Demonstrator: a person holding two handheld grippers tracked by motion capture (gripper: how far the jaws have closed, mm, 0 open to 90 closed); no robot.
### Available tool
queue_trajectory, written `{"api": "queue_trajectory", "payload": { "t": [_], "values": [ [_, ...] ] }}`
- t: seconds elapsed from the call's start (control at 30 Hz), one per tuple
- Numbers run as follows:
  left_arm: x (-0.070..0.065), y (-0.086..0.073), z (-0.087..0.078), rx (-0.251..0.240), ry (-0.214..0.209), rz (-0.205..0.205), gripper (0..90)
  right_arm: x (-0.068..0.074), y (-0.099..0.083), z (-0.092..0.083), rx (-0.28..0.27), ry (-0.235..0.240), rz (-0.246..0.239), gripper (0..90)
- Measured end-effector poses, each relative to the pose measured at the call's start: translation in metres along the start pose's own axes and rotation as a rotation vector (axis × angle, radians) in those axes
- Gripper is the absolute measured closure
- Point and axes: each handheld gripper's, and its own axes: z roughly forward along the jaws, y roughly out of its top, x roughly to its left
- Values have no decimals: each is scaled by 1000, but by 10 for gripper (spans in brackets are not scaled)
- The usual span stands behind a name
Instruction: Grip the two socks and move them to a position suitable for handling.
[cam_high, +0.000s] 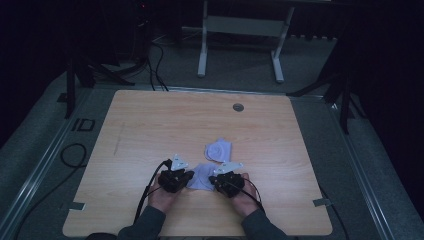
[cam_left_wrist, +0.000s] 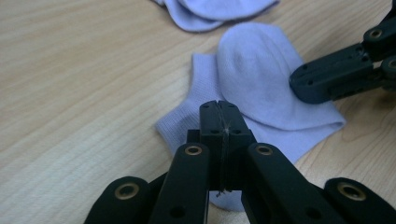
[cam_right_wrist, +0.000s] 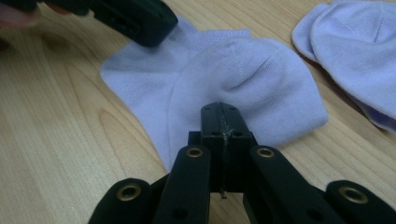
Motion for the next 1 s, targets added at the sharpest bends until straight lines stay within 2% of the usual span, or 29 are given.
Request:
{"api": "queue_trajectory", "payload": {
  "t": [0.13, 0.23, 0.53, 0.67, 0.77, 0.83, 1.0],
  "values": [
    [0, -2, 2, 28, -6, -14, 897, -2, 0, 0, 1, 9, -5, 898],
    [1, -3, 2, 31, -21, -33, 898, -4, 0, -1, 6, -10, -16, 897],
    [0, -4, 1, 36, -31, -45, 899, -11, -1, -4, 15, -22, -2, 892],
    [0, -4, 1, 34, -36, -47, 899, -14, -2, -6, 27, -45, -3, 893],
    [-1, -5, 1, 31, -43, -62, 898, -18, -3, -9, 40, -65, 18, 889],
    [-2, -5, 1, 28, -46, -68, 898, -16, -2, -10, 38, -81, 13, 873],
    [-2, -6, 1, 26, -47, -76, 898, -7, 4, -14, 15, -86, -10, 854]
  ]
}}
